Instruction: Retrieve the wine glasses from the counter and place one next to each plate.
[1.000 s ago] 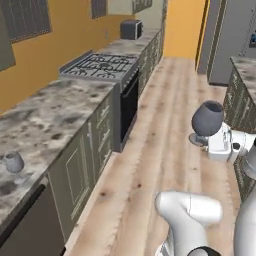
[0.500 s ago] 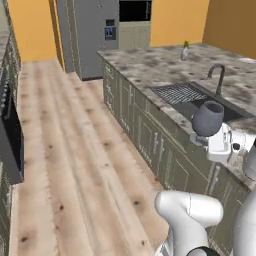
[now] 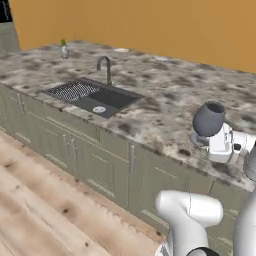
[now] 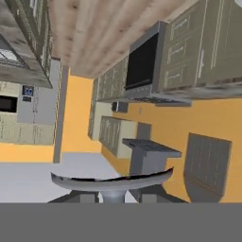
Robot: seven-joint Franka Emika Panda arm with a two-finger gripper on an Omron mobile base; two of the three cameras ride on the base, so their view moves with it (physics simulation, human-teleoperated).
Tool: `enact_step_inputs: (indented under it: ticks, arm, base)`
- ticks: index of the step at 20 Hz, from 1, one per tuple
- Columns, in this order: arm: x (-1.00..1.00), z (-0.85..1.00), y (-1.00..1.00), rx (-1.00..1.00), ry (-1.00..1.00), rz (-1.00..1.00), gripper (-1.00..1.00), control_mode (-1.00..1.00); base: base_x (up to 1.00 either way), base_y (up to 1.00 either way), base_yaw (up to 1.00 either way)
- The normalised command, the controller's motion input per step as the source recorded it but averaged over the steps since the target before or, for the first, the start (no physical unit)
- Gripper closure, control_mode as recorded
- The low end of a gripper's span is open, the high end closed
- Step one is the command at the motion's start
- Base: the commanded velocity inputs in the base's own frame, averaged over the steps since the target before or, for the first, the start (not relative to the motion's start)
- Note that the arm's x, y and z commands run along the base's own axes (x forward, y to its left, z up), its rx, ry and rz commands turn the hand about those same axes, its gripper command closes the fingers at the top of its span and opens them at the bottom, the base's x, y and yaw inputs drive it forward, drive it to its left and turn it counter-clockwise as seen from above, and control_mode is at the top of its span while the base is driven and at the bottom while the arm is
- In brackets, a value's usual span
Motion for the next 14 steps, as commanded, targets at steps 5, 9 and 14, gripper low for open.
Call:
enact_step_inputs:
  ticks: [5, 9, 14]
  arm:
    - [0.0, 0.0, 0.0, 0.0, 0.0, 0.0, 1.0, 1.0]
    - [0.0, 0.0, 0.0, 0.0, 0.0, 0.0, 1.0, 1.0]
    - [0.0, 0.0, 0.0, 0.0, 0.0, 0.0, 1.0, 1.0]
  base:
    - [-0.82, 0.04, -0.82]
    - [-0.58, 0.0, -0.88]
    - [-0.07, -0.69, -0.61]
